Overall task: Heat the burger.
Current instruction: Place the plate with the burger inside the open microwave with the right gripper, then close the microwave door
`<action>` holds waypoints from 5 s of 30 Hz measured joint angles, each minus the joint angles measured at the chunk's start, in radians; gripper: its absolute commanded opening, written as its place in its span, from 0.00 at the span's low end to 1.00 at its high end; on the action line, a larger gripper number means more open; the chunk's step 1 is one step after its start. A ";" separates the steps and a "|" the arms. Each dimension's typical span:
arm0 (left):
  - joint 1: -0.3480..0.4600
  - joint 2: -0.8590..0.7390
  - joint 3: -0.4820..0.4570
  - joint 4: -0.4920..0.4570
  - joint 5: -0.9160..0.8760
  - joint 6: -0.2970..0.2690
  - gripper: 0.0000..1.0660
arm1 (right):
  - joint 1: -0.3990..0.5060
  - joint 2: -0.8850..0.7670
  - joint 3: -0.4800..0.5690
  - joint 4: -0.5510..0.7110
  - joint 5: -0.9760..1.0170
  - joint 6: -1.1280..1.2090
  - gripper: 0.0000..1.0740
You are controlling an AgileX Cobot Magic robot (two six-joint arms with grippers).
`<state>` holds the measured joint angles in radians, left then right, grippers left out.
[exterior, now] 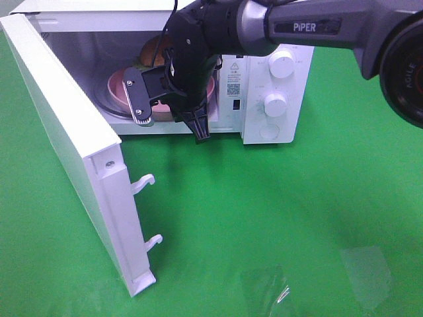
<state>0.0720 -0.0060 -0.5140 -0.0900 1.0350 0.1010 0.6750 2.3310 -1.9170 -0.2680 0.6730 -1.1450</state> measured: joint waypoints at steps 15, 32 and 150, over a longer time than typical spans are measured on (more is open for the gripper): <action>0.000 0.000 0.000 0.000 0.000 0.000 0.94 | 0.000 0.000 -0.003 0.075 -0.023 -0.065 0.08; 0.000 0.000 0.000 0.000 0.000 0.000 0.94 | 0.001 0.000 -0.003 0.101 -0.038 -0.077 0.23; 0.000 0.000 0.000 0.000 0.000 0.000 0.94 | -0.362 -1.920 1.289 0.239 0.373 1.250 0.71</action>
<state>0.0720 -0.0060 -0.5140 -0.0900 1.0350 0.1010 0.3130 0.4110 -0.6280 -0.0290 1.0460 0.1050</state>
